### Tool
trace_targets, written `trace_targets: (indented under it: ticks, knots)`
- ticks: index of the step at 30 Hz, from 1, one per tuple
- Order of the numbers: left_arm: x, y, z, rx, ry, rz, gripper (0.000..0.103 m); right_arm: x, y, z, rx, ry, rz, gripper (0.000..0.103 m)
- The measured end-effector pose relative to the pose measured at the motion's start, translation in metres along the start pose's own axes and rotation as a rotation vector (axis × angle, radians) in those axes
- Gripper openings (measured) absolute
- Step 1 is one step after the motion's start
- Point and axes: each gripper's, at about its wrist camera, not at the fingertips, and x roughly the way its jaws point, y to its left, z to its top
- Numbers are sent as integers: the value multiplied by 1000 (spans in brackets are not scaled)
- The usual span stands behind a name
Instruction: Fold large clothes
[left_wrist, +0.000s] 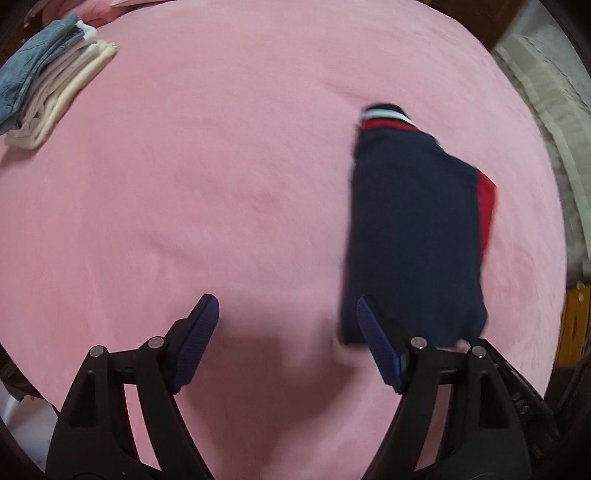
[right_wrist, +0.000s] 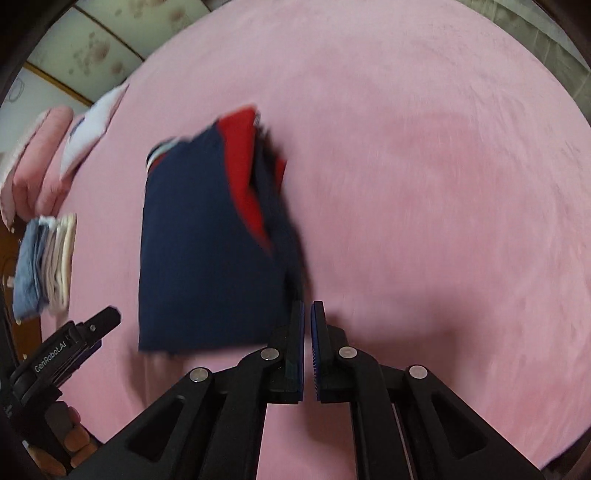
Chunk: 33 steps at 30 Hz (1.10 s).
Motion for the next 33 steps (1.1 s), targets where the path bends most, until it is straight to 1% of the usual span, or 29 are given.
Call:
trace_targets:
  ticks: [1,2,4,5,6,7,8,10,11,12,13,14,17,18,20,22,25,27,33]
  knots:
    - [-3,-3,-5,23,7,-10,75,-5,5,-5,-26,5,-26,12]
    - [-6,-6,-7,43,8,-14,75,-11,8,-7,-43,13,-31,28]
    - [-12,-10,-11,69,4,-15,75,-26,15,-11,-65,12,-48,46]
    - [-15,-13,-11,73,1,-16,75,-25,30,-11,-79,9,-67,50]
    - [-19,-15,-11,74,0,-18,75,-24,46,-9,-107,5,-86,51]
    - [-22,-16,-11,77,0,-19,75,-17,69,-6,-130,3,-99,55]
    - [-25,-16,-11,81,-1,-23,75,-22,79,-6,-157,1,-110,61]
    - [-37,-18,-8,88,-7,-27,75,-24,99,0,-185,-7,-109,70]
    - [-41,-21,-6,87,-13,-23,75,-18,121,3,-191,-10,-103,73]
    - [-49,-20,-6,84,-23,-17,75,-8,163,7,-195,-11,-100,74]
    - [-54,-19,-4,83,-32,-13,75,9,192,17,-200,-10,-100,76]
    - [-55,-19,-1,80,-35,-15,75,12,202,17,-208,-11,-101,79]
    - [-63,-16,4,71,-41,-28,75,10,216,21,-231,-35,-113,82]
    - [-66,-15,5,73,-44,-28,75,25,230,24,-234,-37,-115,82]
    - [-69,-14,7,73,-41,-38,75,27,232,25,-238,-35,-124,82]
    - [-68,-12,7,61,-22,-49,75,34,234,27,-233,-31,-119,82]
    - [-67,-8,6,52,-14,-34,76,41,234,29,-225,-25,-102,82]
    - [-64,-6,5,43,-5,-32,76,58,242,31,-223,-28,-108,83]
    - [-50,-2,-3,34,28,-14,76,72,247,33,-204,-21,-100,84]
